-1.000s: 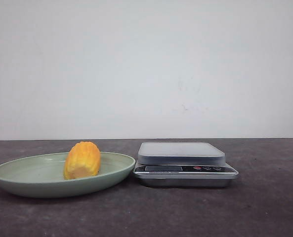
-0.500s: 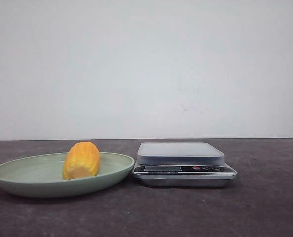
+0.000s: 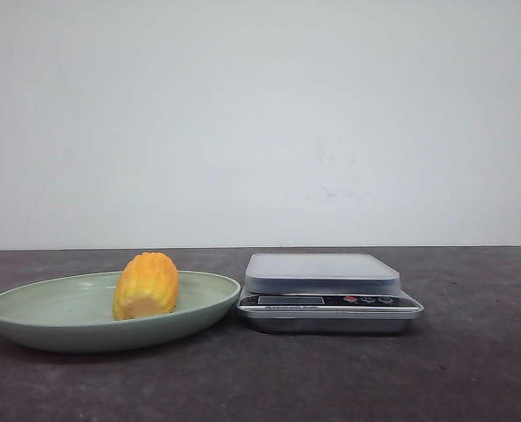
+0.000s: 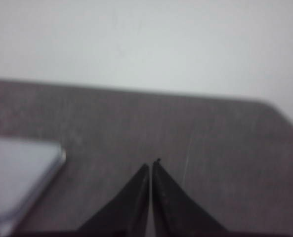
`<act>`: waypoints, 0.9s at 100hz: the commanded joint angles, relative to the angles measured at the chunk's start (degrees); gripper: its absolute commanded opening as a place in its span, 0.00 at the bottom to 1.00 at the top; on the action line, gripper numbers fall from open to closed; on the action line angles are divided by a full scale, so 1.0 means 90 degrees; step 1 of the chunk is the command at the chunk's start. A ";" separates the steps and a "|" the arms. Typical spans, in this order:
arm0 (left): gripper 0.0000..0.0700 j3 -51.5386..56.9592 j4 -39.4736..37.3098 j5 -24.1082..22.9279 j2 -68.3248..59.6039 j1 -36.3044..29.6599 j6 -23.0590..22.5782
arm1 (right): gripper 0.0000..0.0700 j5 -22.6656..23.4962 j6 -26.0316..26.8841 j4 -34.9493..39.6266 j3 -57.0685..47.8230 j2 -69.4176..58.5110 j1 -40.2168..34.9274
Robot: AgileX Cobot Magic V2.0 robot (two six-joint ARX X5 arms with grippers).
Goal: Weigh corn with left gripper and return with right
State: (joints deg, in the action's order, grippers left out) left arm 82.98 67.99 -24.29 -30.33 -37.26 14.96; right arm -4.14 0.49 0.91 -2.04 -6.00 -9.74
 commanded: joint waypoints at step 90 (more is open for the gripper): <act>0.00 0.0107 -0.0024 -0.0034 -0.0044 -0.0046 -0.0061 | 0.01 0.0461 0.0165 0.0891 0.0136 0.0644 0.0566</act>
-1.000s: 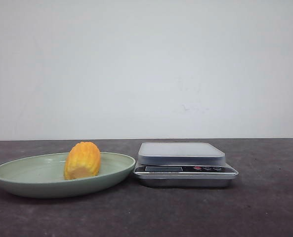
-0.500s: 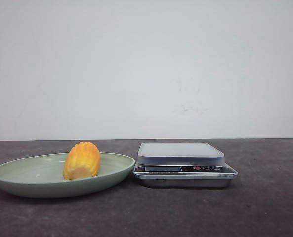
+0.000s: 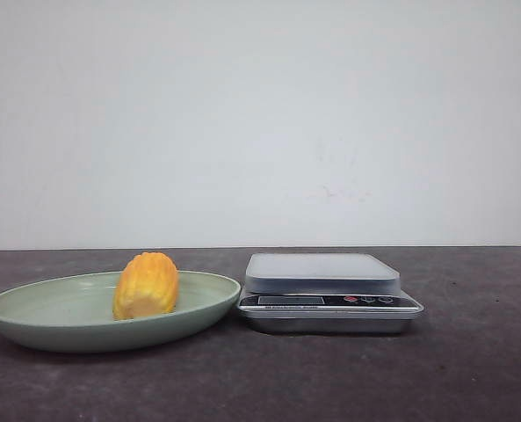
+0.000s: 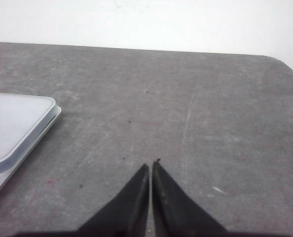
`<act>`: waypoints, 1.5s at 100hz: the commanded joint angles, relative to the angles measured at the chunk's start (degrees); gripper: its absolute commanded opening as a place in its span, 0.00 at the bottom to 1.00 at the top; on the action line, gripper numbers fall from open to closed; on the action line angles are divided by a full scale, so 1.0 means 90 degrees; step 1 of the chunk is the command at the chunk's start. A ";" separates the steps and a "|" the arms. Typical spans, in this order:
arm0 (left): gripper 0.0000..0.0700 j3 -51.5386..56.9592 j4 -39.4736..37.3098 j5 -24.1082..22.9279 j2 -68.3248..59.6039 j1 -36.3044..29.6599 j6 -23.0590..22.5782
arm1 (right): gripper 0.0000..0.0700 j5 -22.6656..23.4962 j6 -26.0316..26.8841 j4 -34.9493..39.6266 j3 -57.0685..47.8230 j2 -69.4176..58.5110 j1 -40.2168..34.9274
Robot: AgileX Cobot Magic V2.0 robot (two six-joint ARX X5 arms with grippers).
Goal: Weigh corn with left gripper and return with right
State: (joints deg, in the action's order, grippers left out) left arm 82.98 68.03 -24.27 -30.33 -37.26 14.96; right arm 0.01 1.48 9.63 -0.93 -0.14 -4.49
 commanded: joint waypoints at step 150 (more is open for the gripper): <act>0.00 -0.8371 -0.7978 0.3288 0.2412 0.3638 -0.0542 | 0.01 0.0000 0.0056 -0.0078 0.0012 -0.0007 -0.0017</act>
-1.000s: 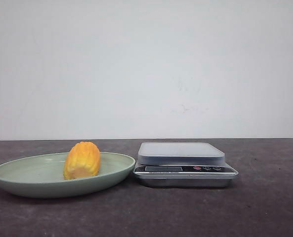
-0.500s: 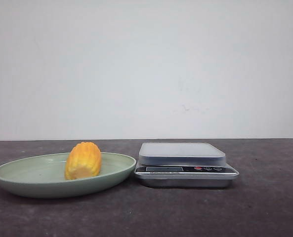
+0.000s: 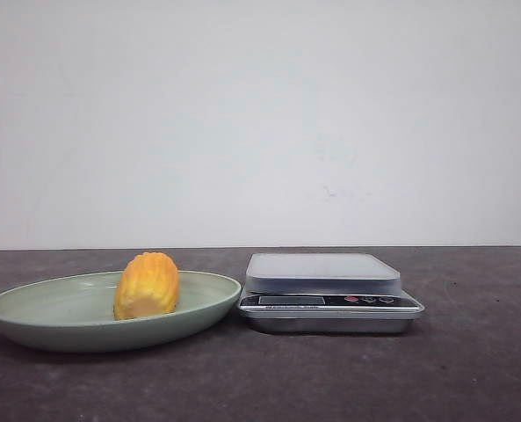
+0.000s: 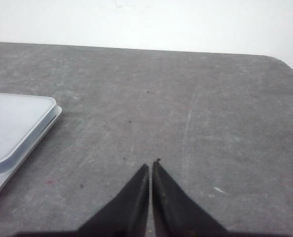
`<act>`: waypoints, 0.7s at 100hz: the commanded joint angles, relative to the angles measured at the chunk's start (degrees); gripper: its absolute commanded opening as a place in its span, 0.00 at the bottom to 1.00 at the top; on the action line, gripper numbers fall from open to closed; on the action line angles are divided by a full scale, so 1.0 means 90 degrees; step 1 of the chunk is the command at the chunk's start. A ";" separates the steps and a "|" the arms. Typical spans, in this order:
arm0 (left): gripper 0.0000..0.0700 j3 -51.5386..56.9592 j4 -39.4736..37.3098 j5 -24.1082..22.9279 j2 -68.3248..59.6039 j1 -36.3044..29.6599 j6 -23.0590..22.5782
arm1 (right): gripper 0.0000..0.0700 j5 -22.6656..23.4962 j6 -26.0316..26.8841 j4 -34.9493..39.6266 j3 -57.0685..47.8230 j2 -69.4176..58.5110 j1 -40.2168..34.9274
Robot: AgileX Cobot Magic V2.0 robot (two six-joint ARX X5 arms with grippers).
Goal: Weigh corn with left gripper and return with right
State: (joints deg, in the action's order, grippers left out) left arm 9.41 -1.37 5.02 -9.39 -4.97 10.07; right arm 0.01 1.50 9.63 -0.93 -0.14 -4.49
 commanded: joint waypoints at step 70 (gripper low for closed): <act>0.00 -0.0962 0.1132 -0.0129 0.1025 0.0593 -0.1105 | 0.01 0.0000 0.0053 -0.0070 0.0012 -0.0007 -0.0017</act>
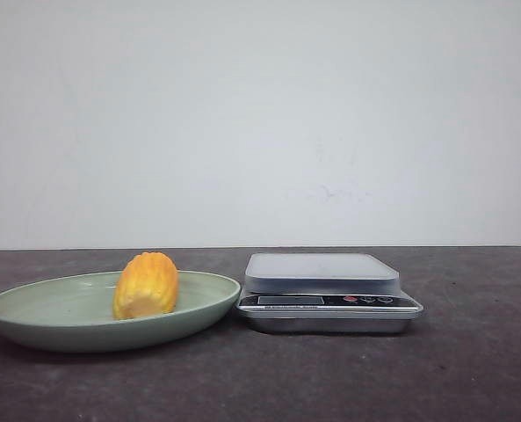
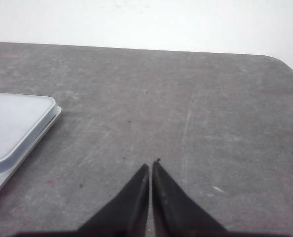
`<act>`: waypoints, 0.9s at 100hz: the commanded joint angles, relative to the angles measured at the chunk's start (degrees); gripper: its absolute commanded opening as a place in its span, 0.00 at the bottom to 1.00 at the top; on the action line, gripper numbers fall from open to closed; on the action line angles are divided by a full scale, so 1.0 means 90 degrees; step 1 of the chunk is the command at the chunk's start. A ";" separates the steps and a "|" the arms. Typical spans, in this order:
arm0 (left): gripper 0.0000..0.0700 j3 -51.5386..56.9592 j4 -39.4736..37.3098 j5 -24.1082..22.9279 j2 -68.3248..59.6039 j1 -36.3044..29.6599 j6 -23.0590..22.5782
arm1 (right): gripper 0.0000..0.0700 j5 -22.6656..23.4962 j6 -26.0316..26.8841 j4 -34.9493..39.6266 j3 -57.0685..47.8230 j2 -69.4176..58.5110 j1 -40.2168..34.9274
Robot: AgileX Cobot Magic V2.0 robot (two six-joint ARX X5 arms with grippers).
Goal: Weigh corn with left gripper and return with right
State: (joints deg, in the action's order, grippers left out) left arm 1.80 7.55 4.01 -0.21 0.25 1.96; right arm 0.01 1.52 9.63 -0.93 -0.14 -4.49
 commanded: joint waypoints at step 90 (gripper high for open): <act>0.00 -0.0112 0.0347 -0.0066 0.0005 -0.0151 -0.0092 | 0.01 0.0000 0.0051 -0.0070 0.0012 -0.0007 -0.0015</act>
State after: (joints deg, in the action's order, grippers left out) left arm 1.80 10.31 3.36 -0.23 -1.15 1.02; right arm 0.01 1.52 9.63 -0.93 -0.14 -4.49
